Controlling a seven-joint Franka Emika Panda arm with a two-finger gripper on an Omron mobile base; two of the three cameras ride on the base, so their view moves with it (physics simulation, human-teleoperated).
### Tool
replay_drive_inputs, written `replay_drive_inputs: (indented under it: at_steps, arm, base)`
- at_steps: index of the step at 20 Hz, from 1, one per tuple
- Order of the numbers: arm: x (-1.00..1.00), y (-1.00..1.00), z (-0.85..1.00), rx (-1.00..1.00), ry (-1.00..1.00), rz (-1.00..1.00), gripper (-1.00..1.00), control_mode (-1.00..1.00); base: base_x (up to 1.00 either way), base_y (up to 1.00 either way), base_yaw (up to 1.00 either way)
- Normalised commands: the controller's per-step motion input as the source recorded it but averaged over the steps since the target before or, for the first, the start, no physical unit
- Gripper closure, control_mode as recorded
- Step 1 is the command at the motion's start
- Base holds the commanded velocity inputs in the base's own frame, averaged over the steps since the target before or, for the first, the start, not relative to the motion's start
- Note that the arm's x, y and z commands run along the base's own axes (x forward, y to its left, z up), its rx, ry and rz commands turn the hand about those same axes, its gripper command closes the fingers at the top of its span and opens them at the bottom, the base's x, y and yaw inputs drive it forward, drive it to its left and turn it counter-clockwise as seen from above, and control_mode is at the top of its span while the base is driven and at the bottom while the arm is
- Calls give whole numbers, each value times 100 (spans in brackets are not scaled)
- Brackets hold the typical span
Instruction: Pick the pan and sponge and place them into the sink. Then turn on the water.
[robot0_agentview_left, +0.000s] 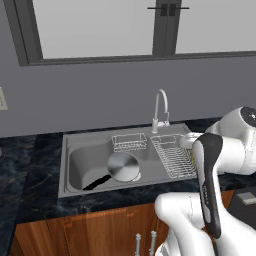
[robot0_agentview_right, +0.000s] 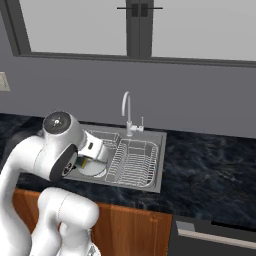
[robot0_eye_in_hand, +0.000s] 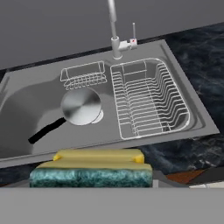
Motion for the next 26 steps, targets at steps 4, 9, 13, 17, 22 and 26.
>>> replay_drive_inputs:
  at_steps: [4, 9, 13, 17, 22, 26]
  arm:
    - [-2, 41, 3, 0, -1, -8, 100, -100]
    - [0, 41, 3, 0, -2, -8, 100, -100]
    - [0, 38, 0, 0, -1, -9, 100, -100]
    - [2, 34, -1, 1, 0, -10, 100, -100]
    - [14, 34, -6, 0, 1, -10, 100, -100]
    - [30, 26, -13, 2, 5, -5, 100, -100]
  base:
    - [0, 0, 0]
    - [0, 0, 0]
    - [0, 0, 0]
    - [0, 0, 0]
    - [0, 0, 0]
    - [0, 0, 0]
